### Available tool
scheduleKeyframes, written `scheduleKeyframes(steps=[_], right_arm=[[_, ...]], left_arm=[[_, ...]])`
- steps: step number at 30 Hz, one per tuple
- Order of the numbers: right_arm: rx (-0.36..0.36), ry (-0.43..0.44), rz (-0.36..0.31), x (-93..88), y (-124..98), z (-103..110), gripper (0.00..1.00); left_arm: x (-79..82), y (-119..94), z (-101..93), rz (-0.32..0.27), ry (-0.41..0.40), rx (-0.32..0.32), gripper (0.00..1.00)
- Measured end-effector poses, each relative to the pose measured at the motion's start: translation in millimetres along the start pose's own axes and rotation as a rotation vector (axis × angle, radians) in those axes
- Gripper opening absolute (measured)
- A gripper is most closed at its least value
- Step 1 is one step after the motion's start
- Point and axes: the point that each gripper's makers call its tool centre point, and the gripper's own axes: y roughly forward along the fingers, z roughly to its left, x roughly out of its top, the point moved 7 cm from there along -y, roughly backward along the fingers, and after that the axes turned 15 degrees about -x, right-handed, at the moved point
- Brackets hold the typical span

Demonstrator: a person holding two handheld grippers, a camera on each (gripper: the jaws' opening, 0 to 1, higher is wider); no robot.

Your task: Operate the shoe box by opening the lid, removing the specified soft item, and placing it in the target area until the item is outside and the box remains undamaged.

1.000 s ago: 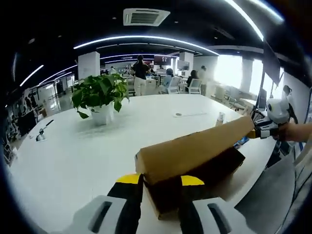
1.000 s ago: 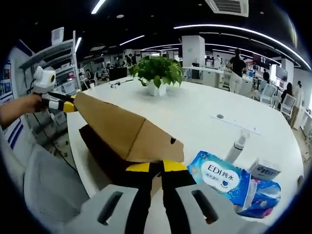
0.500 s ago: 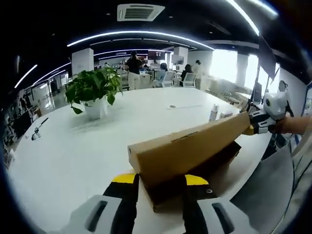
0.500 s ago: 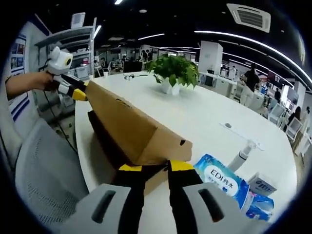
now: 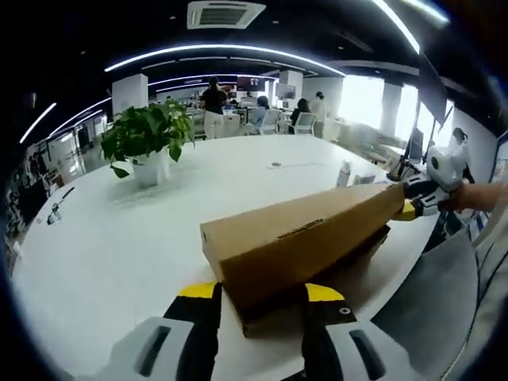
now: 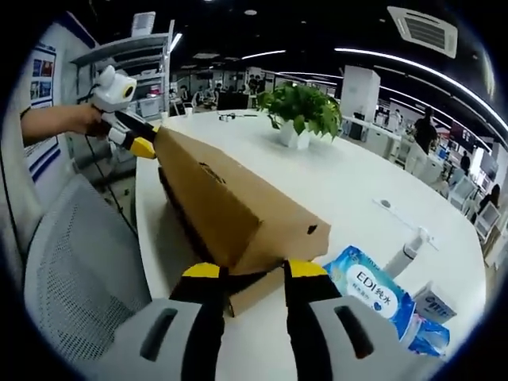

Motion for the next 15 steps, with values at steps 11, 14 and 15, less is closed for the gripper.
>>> scheduleKeyframes(steps=[11, 14, 15], right_arm=[[0.045, 0.019, 0.034, -8.7, 3, 6, 0.35], [0.052, 0.026, 0.038, -9.8, 3, 7, 0.35], [0.056, 0.027, 0.043, -11.0, 4, 8, 0.36]], left_arm=[[-13.7, 9, 0.0, 0.048, -0.002, -0.005, 0.43], [-15.7, 10, 0.0, 0.052, -0.004, -0.007, 0.43], [-17.8, 11, 0.6, 0.056, -0.01, -0.011, 0.44]])
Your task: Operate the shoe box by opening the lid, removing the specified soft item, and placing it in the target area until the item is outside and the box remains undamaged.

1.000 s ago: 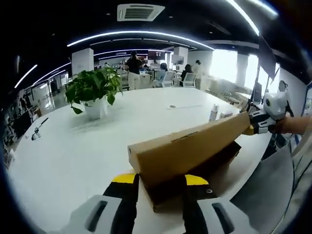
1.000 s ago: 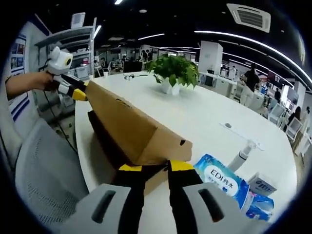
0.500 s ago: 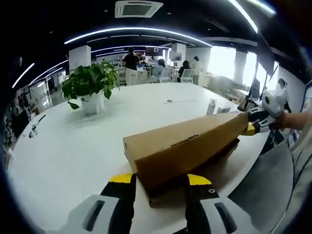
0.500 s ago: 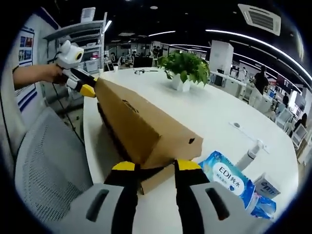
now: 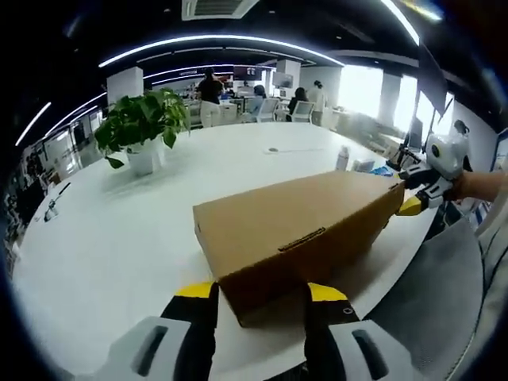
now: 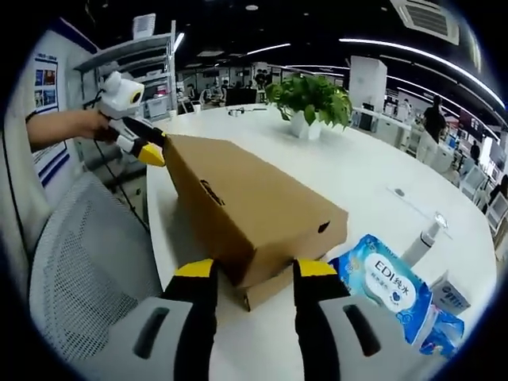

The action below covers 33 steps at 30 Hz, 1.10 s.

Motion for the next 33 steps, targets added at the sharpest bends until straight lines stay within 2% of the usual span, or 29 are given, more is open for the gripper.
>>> scheduleKeyframes(steps=[8, 15, 33], right_arm=[[0.022, 0.016, 0.03, -7.8, 6, 4, 0.38], [0.025, 0.048, 0.048, -11.6, 9, 4, 0.37], [0.017, 0.032, 0.083, -22.1, 19, 7, 0.35]], left_arm=[[-9.2, 9, 1.4, 0.038, -0.004, -0.003, 0.44], [-13.7, 13, 3.5, 0.043, -0.023, -0.007, 0.44], [-22.8, 24, 9.2, 0.076, -0.041, -0.009, 0.44]])
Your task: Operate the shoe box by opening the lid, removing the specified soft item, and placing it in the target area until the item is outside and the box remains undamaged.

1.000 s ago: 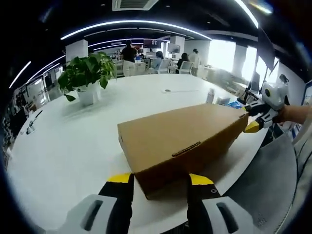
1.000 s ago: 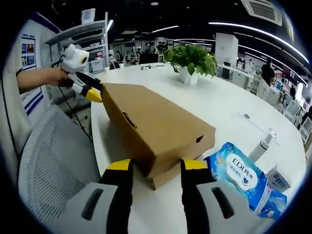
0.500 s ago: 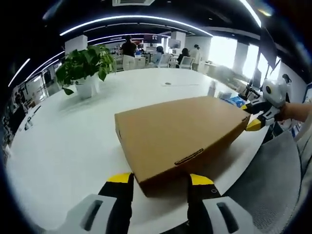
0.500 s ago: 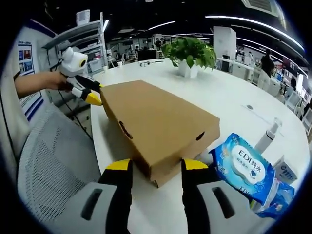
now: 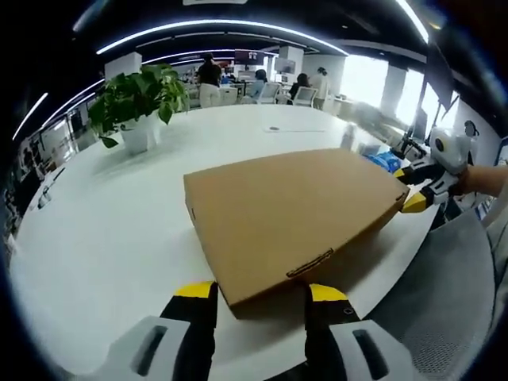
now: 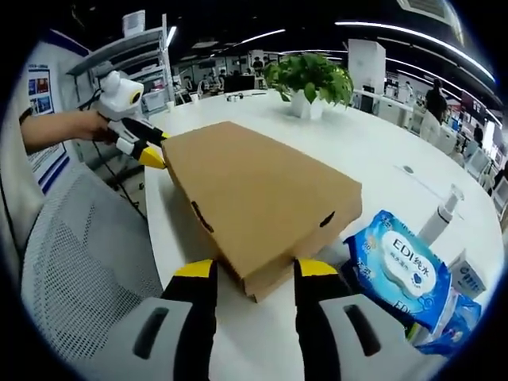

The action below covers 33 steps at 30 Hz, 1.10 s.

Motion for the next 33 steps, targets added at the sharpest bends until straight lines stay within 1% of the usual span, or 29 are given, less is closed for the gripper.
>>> scheduleKeyframes(steps=[9, 22, 33], right_arm=[[-0.012, -0.006, 0.017, -3.1, 4, 2, 0.34], [-0.012, 0.011, 0.018, -2.7, 9, -2, 0.34], [-0.013, 0.027, 0.014, 1.4, 17, -10, 0.34]], left_arm=[[-1.6, 4, 3.0, 0.019, -0.008, -0.006, 0.44], [1.7, 8, 9.0, 0.02, -0.022, -0.015, 0.44], [11.0, 17, 17.0, 0.031, -0.011, -0.013, 0.45]])
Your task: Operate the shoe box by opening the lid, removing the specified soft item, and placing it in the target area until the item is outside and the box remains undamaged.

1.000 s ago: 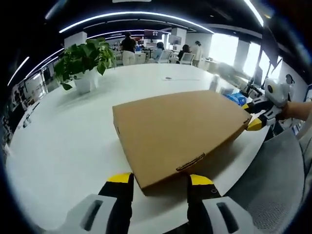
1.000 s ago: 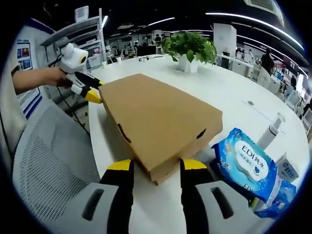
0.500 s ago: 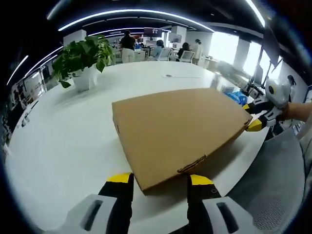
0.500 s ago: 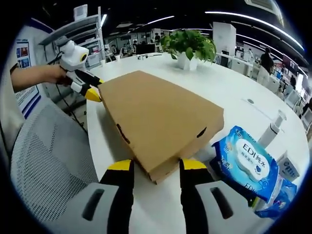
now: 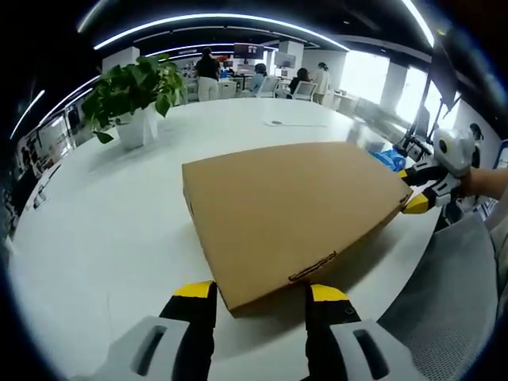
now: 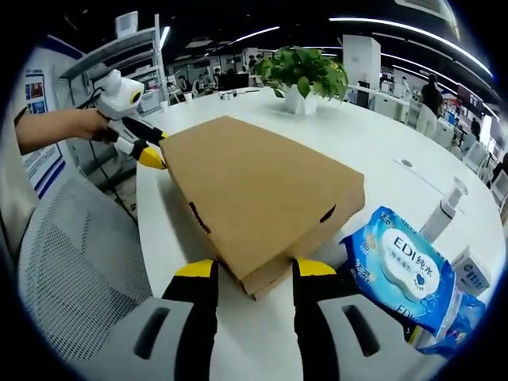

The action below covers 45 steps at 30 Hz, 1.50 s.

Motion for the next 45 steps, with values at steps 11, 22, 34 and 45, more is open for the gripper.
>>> scheduleKeyframes(steps=[11, 22, 34, 45], right_arm=[[-0.011, 0.023, -0.004, 5.0, 10, -12, 0.34], [-0.016, 0.032, -0.008, 11.1, 20, -27, 0.34], [-0.022, 0.018, -0.006, 18.1, 31, -43, 0.34], [-0.031, -0.001, 0.001, 23.9, 41, -58, 0.34]], left_arm=[[13.9, 11, 11.1, 0.004, 0.012, 0.0, 0.45], [29.0, 23, 21.6, 0.01, 0.024, -0.002, 0.45], [43.9, 35, 31.1, 0.001, 0.022, -0.007, 0.46], [56.5, 44, 38.0, 0.0, 0.022, -0.012, 0.45]])
